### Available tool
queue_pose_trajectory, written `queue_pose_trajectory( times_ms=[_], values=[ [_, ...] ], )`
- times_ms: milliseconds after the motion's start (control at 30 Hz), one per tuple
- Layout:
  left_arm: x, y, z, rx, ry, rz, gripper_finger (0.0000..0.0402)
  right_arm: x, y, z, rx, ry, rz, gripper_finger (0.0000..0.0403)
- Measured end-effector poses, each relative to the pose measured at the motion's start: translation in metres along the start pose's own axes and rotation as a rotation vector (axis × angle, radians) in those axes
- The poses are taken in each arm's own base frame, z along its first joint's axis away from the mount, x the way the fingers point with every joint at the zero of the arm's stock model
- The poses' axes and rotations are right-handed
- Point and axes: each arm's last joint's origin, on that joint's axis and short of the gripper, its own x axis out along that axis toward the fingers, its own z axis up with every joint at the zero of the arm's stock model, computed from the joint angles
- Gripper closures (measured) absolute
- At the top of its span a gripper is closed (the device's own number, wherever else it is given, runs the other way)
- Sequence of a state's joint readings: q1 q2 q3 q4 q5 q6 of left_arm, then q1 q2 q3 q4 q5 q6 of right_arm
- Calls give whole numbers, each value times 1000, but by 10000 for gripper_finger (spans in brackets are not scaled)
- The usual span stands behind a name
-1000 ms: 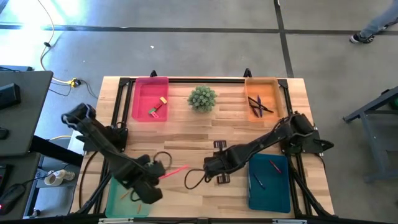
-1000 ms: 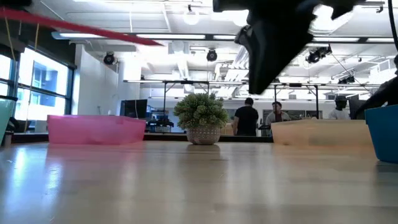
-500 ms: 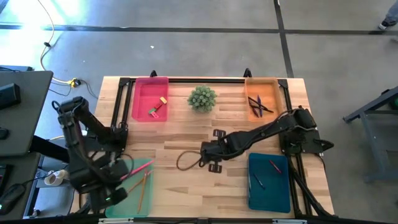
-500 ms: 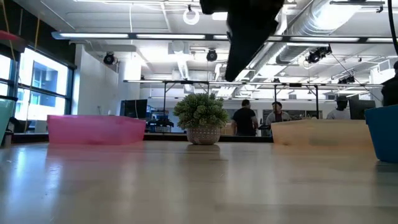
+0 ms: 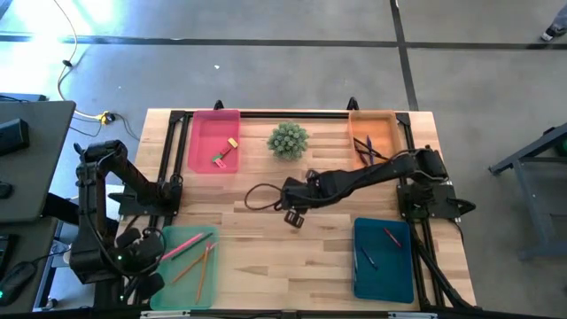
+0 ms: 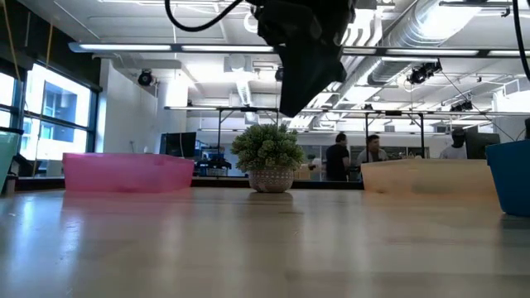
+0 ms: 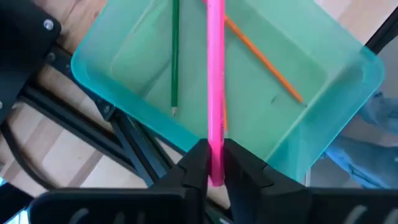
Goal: Sort crayons/erasers/pens/pencils in bins
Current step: Put the pink pencil into the green bin, then return to Home Position
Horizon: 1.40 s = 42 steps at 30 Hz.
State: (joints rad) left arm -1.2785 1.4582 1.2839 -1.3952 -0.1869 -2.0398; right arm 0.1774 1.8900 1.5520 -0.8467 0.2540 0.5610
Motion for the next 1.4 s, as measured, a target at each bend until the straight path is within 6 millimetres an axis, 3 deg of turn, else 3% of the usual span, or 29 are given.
queue_pose_trajectory(
  times_ms=[300,467,700,933,1167,1300,1400],
  values=[
    [0,-1,-1,35,33,6,288,3,-9,5,49,-1,-10,320],
    [-9,4,10,43,-139,-113,278,-3,-8,9,0,-1,-5,320],
    [-55,37,55,46,-589,-439,316,-66,-14,42,-157,-155,3,320],
    [-83,76,96,78,-861,-489,377,-135,-35,61,-244,-357,10,320],
    [-98,106,122,-69,-1021,-506,399,-188,-77,55,-200,-479,9,320],
    [-105,109,130,-227,-1115,-554,401,-209,-104,47,-144,-521,-15,320],
    [-108,109,132,-244,-1168,-538,401,-227,-123,37,-126,-560,-37,320]
  ],
)
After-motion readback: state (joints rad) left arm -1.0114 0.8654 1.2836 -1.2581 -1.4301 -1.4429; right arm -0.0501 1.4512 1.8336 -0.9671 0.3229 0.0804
